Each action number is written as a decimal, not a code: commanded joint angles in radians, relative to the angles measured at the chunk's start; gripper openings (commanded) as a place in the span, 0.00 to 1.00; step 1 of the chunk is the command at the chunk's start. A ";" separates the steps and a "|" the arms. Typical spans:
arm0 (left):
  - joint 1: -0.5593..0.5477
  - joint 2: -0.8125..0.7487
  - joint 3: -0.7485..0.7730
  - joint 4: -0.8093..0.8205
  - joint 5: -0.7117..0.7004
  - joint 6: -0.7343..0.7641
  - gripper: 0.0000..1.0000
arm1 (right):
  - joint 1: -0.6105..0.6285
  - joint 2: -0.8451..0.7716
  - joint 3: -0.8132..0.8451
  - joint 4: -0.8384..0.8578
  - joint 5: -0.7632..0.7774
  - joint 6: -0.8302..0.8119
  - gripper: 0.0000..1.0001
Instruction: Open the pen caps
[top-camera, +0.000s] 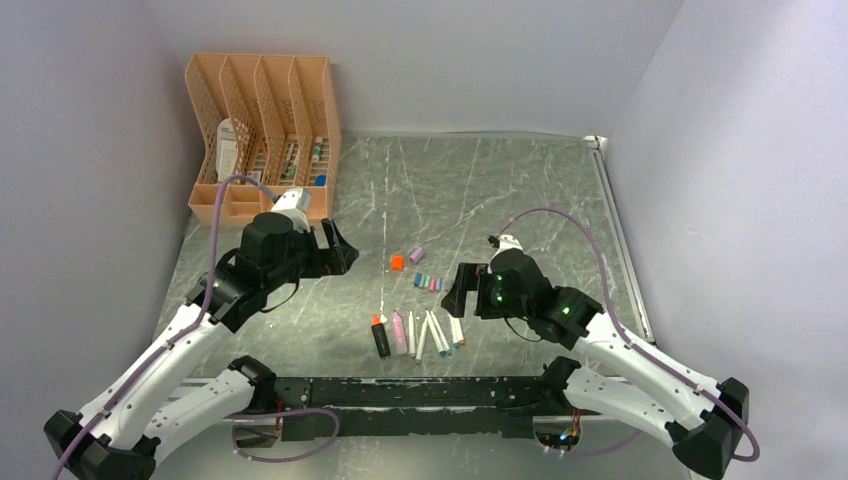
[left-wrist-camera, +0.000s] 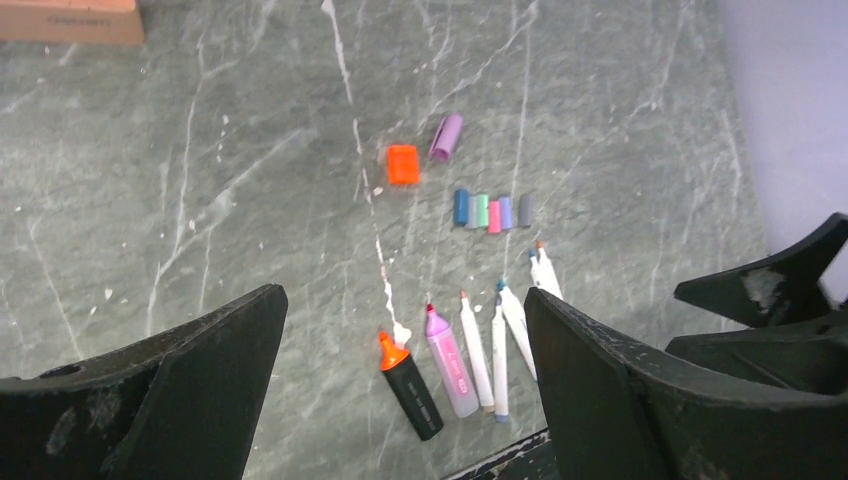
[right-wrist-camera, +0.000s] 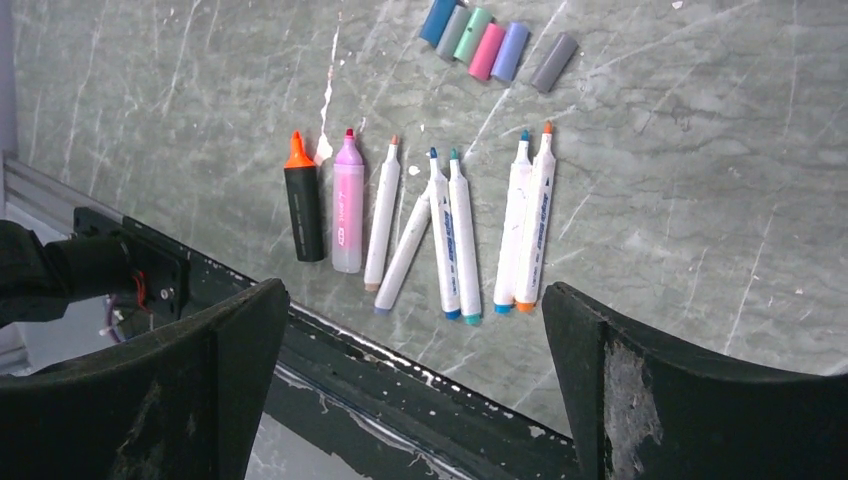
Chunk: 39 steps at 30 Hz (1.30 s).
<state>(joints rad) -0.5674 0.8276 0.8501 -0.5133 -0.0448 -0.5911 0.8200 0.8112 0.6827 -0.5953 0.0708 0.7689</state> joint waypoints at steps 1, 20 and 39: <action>-0.008 0.008 -0.029 -0.034 -0.052 0.023 1.00 | -0.002 0.041 0.018 0.041 -0.015 -0.085 1.00; -0.008 -0.134 -0.097 0.092 0.033 0.091 1.00 | -0.778 0.266 0.073 0.534 -0.007 -0.335 1.00; -0.008 -0.123 -0.193 0.160 0.121 0.083 1.00 | -0.794 0.681 -0.439 1.695 0.435 -0.577 1.00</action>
<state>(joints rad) -0.5682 0.7002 0.6823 -0.4236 0.0349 -0.5125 0.0345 1.4063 0.2958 0.7204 0.4713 0.2115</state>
